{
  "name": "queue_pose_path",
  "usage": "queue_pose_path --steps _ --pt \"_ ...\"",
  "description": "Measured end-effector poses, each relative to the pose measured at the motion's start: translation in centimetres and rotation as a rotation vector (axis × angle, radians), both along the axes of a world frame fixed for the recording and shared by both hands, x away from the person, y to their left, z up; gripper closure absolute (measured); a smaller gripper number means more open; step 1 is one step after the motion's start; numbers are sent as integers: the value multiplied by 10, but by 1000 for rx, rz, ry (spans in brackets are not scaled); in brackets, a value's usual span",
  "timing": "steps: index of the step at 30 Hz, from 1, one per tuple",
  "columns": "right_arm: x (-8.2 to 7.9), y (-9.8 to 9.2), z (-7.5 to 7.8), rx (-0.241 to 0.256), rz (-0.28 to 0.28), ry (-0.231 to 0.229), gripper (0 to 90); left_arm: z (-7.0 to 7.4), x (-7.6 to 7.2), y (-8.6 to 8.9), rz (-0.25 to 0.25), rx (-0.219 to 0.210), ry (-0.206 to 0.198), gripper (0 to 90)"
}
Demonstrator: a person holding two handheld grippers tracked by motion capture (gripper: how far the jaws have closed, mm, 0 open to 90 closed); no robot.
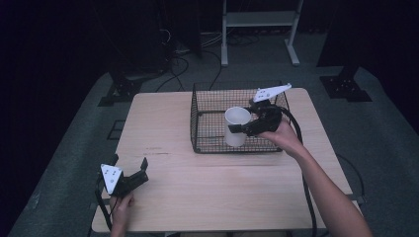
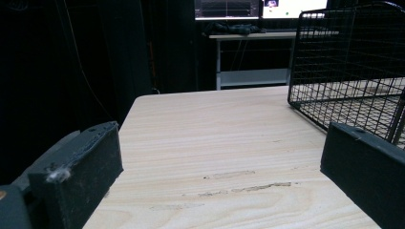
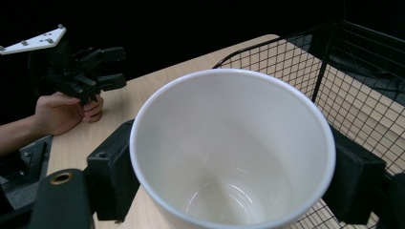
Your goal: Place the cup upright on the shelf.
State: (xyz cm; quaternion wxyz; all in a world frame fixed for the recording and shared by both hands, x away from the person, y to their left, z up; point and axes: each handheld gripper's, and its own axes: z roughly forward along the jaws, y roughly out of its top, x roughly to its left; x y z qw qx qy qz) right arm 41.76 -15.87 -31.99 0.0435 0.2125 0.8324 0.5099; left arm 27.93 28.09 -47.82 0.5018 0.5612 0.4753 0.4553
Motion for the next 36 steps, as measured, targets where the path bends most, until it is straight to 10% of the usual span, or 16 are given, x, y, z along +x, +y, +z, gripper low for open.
queue_pose_path --steps 36 --pt "75 27 -5 -24 -59 37 192 0 1 1 0 -11 -2 0"
